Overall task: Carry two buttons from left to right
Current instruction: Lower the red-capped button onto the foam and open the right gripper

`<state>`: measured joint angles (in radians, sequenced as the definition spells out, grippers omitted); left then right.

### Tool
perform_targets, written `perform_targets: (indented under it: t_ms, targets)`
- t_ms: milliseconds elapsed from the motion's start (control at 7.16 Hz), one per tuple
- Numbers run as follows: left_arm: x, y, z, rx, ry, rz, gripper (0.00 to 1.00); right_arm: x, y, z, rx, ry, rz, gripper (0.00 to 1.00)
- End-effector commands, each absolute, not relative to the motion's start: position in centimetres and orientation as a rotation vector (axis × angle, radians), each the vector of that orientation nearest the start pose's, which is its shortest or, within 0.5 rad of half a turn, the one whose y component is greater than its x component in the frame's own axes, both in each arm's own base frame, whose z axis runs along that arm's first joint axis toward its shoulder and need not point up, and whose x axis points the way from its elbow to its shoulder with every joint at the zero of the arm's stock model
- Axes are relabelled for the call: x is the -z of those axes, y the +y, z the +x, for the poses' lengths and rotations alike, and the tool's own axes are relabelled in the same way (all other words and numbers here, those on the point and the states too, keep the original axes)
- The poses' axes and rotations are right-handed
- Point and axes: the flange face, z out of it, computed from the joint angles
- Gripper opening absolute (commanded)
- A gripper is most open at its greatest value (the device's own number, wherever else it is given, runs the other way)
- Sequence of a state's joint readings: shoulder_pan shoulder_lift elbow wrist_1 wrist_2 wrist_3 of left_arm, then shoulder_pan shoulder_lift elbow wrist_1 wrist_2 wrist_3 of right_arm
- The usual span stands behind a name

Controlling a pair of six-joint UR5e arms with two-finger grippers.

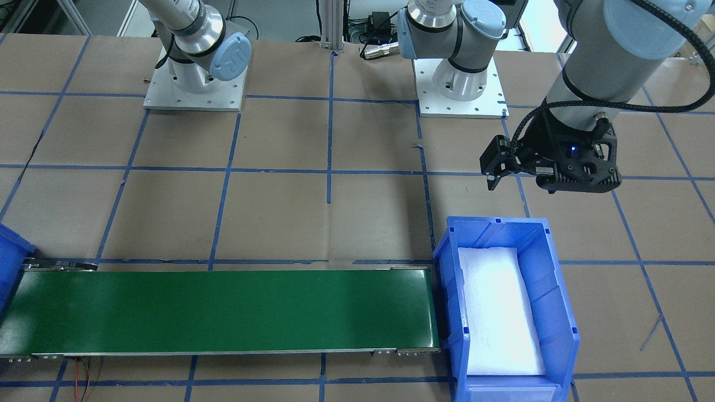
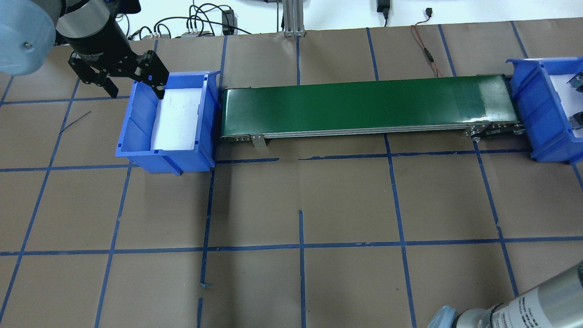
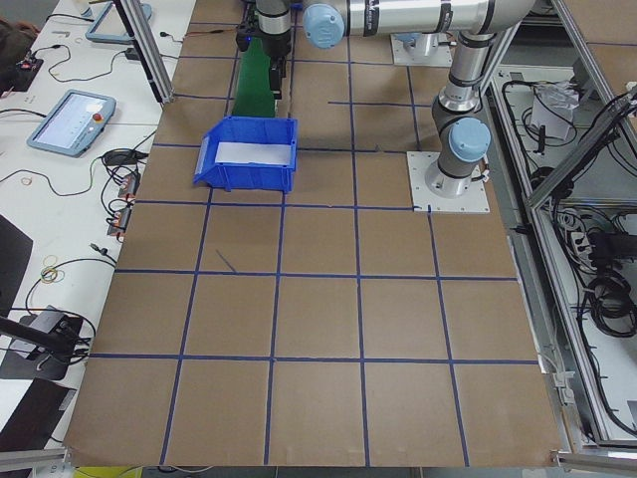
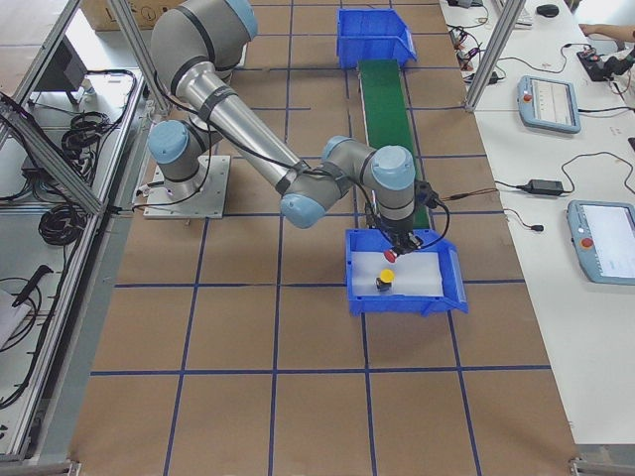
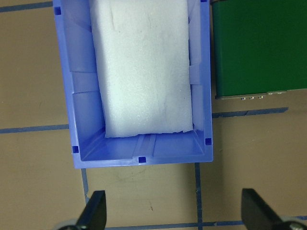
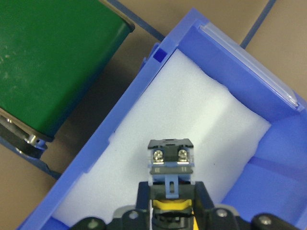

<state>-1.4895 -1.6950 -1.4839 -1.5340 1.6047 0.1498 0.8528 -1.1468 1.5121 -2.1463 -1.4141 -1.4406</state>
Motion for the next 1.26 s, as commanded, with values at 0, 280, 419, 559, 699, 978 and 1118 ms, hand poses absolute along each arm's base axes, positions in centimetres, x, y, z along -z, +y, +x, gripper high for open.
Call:
perform_targets:
  t_ms: [0, 280, 419, 559, 699, 978, 1118]
  targets:
    - [-46.9, -55.3, -8.5, -0.008, 3.106, 0.107, 1.0, -32.1, -59.9, -34.0, 0.414, 2.857, -1.509, 0.06]
    - [-46.9, -55.3, -8.5, -0.008, 3.106, 0.107, 1.0, -30.2, -62.1, -36.1, 0.383, 2.645, -1.913, 0.06]
    - [-47.0, -55.3, -8.5, -0.006, 3.106, 0.105, 1.0, -29.6, -62.5, -36.4, 0.386, 2.6, -1.972, 0.06]
    - [-47.0, -55.3, -8.5, -0.006, 3.106, 0.105, 1.0, -27.8, -62.8, -36.4, 0.395, 2.535, -2.006, 0.06]
    - [-47.0, -55.3, -8.5, -0.006, 3.106, 0.105, 1.0, -25.8, -63.0, -36.6, 0.381, 2.441, -2.087, 0.06]
    - [-47.0, -55.3, -8.5, -0.006, 3.106, 0.105, 1.0, -24.6, -62.7, -36.3, 0.37, 2.291, -2.242, 0.08]
    - [-47.0, -55.3, -8.5, -0.006, 3.106, 0.105, 1.0, -24.5, -62.8, -36.3, 0.369, 2.283, -2.249, 0.08]
